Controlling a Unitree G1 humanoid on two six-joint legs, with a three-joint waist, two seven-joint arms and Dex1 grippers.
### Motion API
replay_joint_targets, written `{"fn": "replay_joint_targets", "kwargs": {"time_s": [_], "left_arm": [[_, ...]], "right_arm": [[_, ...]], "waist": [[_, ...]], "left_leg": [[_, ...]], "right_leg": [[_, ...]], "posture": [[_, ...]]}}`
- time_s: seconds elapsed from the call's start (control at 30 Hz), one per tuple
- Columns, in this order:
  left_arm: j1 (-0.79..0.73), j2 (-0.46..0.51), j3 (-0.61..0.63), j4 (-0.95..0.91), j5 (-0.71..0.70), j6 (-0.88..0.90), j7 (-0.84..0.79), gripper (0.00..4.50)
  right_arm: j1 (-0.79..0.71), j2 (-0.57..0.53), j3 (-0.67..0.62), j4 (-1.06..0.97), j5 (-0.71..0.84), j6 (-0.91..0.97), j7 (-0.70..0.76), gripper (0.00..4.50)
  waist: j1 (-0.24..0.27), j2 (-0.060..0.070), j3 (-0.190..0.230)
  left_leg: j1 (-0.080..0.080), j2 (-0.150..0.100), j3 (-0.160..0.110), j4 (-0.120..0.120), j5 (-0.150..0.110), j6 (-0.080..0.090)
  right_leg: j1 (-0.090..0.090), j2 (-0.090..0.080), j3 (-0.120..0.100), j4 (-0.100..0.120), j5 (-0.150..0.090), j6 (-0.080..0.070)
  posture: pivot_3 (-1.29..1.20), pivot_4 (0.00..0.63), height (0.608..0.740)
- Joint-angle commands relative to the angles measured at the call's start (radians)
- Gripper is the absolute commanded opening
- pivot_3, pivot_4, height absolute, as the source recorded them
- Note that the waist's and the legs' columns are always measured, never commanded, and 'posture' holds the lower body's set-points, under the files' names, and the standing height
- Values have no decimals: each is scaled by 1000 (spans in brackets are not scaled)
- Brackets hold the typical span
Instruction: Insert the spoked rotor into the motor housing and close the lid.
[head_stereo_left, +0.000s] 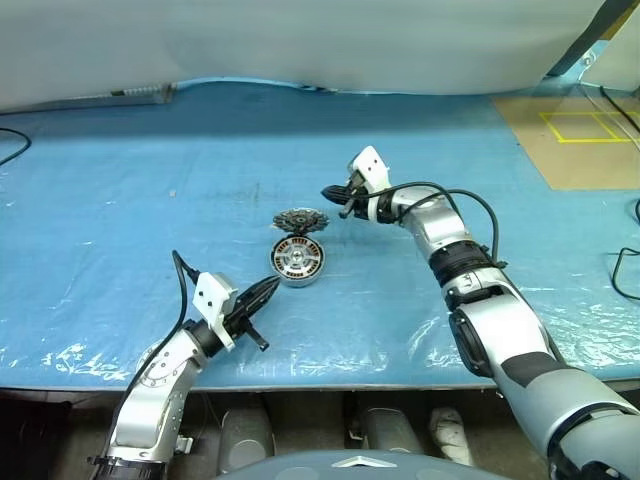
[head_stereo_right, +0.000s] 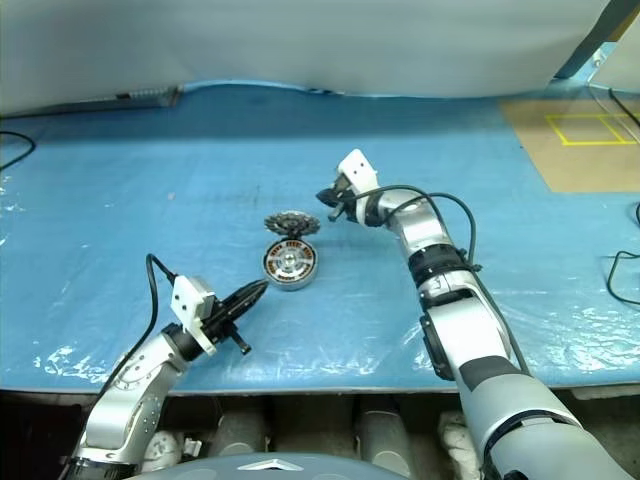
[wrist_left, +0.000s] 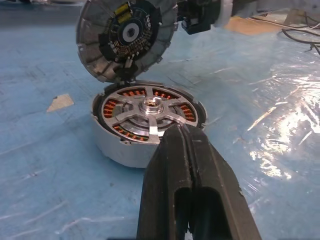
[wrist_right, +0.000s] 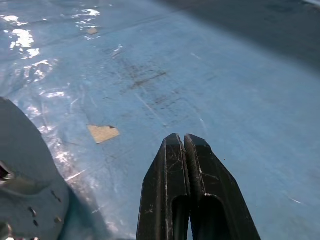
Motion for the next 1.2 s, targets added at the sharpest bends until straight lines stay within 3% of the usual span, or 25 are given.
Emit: {"fn": "replay_joint_targets", "kwargs": {"time_s": [0.03, 0.23, 0.43, 0.77, 0.93, 1.13, 1.2], "left_arm": [[-5, 12, -12, -80, -21, 36, 23, 0], [8, 29, -18, -104, -7, 36, 46, 0], [18, 32, 3, -107, -4, 13, 75, 0], [8, 42, 0, -153, -32, 48, 104, 0], [-11, 43, -14, -157, -21, 51, 117, 0], [-42, 51, 10, -109, -45, 66, 110, 0], [-53, 56, 23, -71, -54, 44, 86, 0]], "right_arm": [[-62, 21, -30, 39, 23, -33, 76, 79], [-88, 63, -39, 74, 47, -14, 266, 79], [13, 78, -27, -85, 71, 105, 337, 79], [390, 138, -6, -496, 95, 312, 121, 79], [456, 154, -42, -705, 154, 388, 22, 79], [467, 79, -3, -909, 126, 492, -75, 79], [486, 49, 32, -970, 118, 525, -86, 628]], "waist": [[0, 0, 0], [2, 1, 0], [3, 1, 0], [1, 1, 0], [3, 1, 0], [3, 1, 0], [3, 1, 0]], "left_leg": [[0, 0, 0, 0, 0, 1], [0, 2, 0, 2, -2, 3], [0, 5, 0, 5, -2, 4], [2, 5, 0, 6, -2, 3], [7, 4, 0, 5, -2, 3], [5, 3, 0, 4, 0, -1], [6, 3, 0, 3, 0, -1]], "right_leg": [[0, 0, 0, 0, 0, 0], [0, 0, -2, 3, -1, -2], [0, 1, -4, 6, -2, -4], [1, 1, -4, 9, -2, -4], [4, 1, -3, 9, -3, -4], [3, 1, -2, 8, -3, -3], [3, 1, -2, 7, -3, -3]], "posture": [[0, 150, 740], [0, 150, 740], [0, 150, 740], [0, 150, 740], [0, 150, 740], [0, 150, 740], [0, 150, 740]]}}
